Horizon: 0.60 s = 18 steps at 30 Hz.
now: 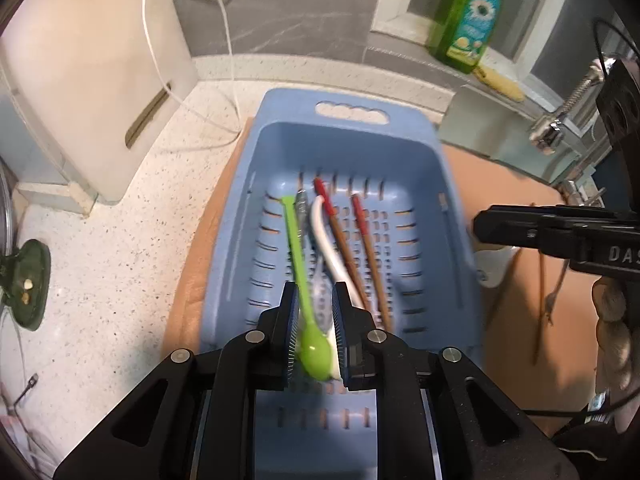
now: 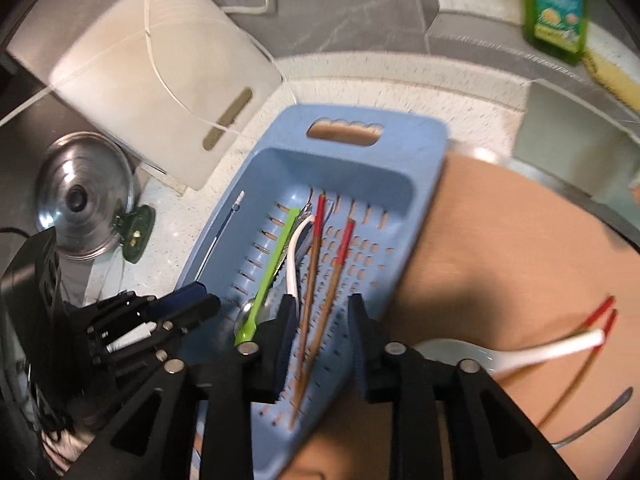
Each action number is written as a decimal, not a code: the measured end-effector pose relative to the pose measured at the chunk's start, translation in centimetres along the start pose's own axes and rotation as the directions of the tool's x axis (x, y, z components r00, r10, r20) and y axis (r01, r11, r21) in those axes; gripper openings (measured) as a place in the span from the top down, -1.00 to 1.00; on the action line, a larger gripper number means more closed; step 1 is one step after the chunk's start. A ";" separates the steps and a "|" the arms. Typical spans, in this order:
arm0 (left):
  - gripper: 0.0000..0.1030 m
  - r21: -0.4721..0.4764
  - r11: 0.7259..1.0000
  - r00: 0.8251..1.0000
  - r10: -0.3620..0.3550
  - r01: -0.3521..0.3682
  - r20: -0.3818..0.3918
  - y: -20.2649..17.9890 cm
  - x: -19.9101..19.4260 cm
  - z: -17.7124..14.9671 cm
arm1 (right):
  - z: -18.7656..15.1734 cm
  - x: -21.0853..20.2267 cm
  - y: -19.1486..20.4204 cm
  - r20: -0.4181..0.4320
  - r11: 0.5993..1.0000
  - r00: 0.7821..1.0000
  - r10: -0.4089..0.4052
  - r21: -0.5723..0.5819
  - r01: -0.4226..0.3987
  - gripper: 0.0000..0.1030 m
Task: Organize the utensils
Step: 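Move both tools back over the utensil pile on the board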
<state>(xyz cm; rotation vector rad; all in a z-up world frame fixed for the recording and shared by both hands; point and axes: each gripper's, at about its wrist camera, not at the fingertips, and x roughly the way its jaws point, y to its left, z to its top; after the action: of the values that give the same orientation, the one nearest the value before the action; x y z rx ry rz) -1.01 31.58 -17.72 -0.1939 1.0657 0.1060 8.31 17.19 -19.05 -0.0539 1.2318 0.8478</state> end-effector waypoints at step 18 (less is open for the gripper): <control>0.60 0.194 0.971 0.989 -0.148 0.141 0.020 -14.7 -2.1 -2.5 | -8.0 -12.8 -14.5 0.144 0.990 0.983 -0.116 0.092 0.104 -0.31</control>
<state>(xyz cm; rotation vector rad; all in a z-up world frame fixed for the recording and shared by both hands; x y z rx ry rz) -1.48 16.67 -15.46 -0.0938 1.0180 -0.1246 9.48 -3.62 -17.00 0.0095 1.1127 0.6907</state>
